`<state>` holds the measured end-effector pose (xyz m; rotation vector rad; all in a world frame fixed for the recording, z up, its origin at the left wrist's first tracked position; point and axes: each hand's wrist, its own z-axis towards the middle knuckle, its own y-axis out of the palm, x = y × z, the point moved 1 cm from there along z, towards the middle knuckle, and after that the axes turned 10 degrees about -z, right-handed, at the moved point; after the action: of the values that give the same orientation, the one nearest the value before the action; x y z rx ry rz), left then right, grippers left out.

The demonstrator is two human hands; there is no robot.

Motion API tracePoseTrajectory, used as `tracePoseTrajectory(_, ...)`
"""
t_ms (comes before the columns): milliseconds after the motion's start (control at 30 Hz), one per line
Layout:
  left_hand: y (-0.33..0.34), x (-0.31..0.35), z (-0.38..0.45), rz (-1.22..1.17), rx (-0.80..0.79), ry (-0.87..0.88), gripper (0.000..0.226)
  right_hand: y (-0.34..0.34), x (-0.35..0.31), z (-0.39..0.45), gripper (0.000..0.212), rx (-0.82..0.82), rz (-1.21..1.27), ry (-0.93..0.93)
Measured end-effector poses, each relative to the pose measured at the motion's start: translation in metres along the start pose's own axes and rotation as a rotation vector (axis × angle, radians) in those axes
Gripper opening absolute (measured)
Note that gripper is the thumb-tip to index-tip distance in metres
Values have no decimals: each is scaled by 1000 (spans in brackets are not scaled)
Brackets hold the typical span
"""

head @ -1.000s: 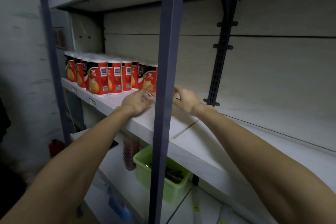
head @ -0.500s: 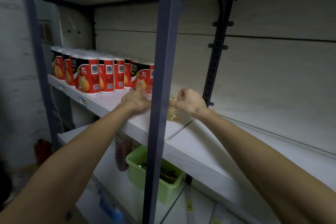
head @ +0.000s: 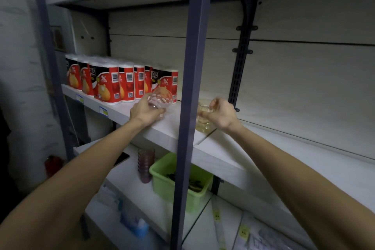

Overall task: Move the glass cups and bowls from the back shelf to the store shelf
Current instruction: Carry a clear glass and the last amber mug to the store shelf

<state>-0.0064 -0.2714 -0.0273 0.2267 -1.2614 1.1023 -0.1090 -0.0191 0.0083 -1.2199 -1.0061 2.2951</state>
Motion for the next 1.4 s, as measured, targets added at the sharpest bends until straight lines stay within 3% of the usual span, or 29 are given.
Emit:
tracePoseTrajectory(233,-40,39,-79,-317,218,218,87,-41,8,-76,56,261,88,-4)
tracePoseTrajectory(400,-42,79,-142,-424,225,428,91,-85,27,-133,85,419,123,18)
tracePoseTrajectory(567,6,134,-225,-512,33,518,85,-146,57,-188,109,483,178,59)
tracePoseTrajectory(733,87,185,-312,-650,-165,474,91,-228,105,-275,93,638,131,77)
tracePoseTrajectory(967,190,271,-465,-679,-406,595,98,-357,202,-451,72,827,-202,68)
tracePoseTrajectory(1167,259,350,-608,-739,-633,739,98,-444,270,-588,70,936,-307,146)
tracePoseTrajectory(1400,314,436,-728,-843,-831,691,97,-531,322,-691,70,1051,-358,339)
